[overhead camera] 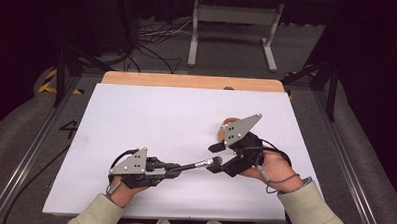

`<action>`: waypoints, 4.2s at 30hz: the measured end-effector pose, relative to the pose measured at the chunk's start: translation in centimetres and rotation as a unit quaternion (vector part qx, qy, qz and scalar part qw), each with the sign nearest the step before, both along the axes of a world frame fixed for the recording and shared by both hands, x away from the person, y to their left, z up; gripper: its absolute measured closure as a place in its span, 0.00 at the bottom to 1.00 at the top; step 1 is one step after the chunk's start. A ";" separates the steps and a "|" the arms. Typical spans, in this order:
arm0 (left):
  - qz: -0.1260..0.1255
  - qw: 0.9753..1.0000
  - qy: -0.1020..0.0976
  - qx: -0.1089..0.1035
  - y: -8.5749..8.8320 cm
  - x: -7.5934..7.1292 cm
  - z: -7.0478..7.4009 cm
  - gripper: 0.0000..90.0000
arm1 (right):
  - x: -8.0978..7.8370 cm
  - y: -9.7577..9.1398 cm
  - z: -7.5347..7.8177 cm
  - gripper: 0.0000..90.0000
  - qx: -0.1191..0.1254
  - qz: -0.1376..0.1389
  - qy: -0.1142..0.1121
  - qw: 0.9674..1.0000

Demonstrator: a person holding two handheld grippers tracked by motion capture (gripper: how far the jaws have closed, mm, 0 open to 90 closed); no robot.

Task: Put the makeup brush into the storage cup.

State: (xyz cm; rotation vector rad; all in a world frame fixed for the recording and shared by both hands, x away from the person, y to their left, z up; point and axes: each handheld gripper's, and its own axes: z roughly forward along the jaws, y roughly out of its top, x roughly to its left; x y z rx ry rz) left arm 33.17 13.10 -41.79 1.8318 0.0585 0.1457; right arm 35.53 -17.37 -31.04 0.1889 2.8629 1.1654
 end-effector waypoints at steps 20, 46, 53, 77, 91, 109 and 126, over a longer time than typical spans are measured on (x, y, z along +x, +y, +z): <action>-0.021 1.000 0.007 0.001 -0.3 0.1 -0.2 0.88 | -0.1 1.4 -1.8 0.75 -0.015 0.040 0.020 0.999; -0.039 0.999 0.024 -0.004 -0.4 0.2 -0.2 0.86 | -0.7 1.8 -1.1 0.85 -0.047 0.065 0.021 0.997; -0.034 0.999 0.031 -0.008 -0.4 0.1 0.0 0.73 | -0.8 1.7 -0.4 0.85 -0.042 0.062 0.014 0.997; 0.074 0.993 0.085 -0.020 2.2 1.0 -0.1 0.11 | 1.1 -1.8 6.3 0.86 -0.121 -0.077 -0.003 0.990; 0.113 0.989 0.097 -0.026 3.5 1.3 -0.6 0.03 | 3.4 -3.2 8.1 0.86 -0.154 -0.180 0.006 0.971; 0.172 0.980 0.086 -0.041 5.4 1.3 -0.7 0.01 | 5.6 -4.6 9.2 0.86 -0.200 -0.262 0.018 0.944; 0.235 0.968 0.081 -0.047 7.3 1.0 -0.9 0.01 | 7.9 -4.4 9.3 0.86 -0.265 -0.303 0.038 0.915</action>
